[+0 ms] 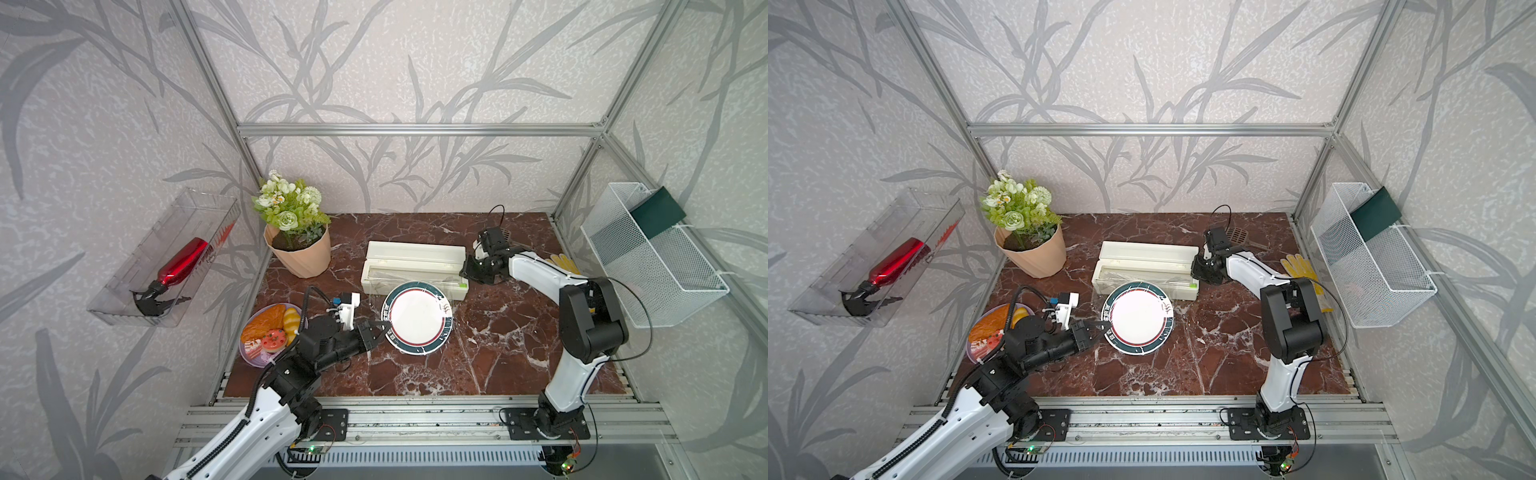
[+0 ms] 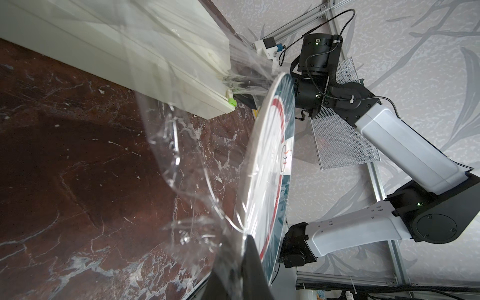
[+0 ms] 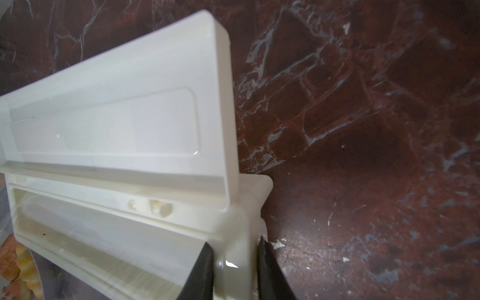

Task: Wrap the plate with plastic wrap
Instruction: Pick up the plate at the center of the board.

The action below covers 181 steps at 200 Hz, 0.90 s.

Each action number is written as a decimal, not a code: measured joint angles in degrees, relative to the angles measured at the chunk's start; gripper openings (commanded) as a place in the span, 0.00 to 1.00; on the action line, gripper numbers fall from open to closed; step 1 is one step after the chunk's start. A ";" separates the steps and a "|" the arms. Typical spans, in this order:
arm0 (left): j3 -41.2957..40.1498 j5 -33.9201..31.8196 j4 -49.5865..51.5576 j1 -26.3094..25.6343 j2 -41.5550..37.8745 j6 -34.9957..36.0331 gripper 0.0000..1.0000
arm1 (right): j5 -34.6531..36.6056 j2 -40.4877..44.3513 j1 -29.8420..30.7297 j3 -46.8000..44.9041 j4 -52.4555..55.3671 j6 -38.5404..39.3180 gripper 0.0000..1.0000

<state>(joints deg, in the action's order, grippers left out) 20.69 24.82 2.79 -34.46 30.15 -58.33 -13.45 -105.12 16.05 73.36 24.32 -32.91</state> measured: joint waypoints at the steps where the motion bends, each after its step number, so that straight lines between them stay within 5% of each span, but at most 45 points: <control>1: 0.00 0.00 0.00 0.00 -0.04 0.02 0.00 | 0.00 -0.02 -0.02 0.00 0.00 0.00 0.09; 122: -0.83 -0.37 0.09 0.00 -4.94 0.26 0.00 | -1.11 -0.28 -0.70 0.00 -0.79 -1.36 0.11; 181: -9.86 -1.68 -6.36 -0.04 -11.21 -2.82 0.00 | -1.73 -0.39 -1.31 -0.52 -2.56 -2.40 0.13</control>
<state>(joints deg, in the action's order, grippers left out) 10.83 23.14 -3.57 -34.50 18.94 -61.14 -15.18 -105.51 14.74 72.84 21.76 -35.31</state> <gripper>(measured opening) 0.061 0.254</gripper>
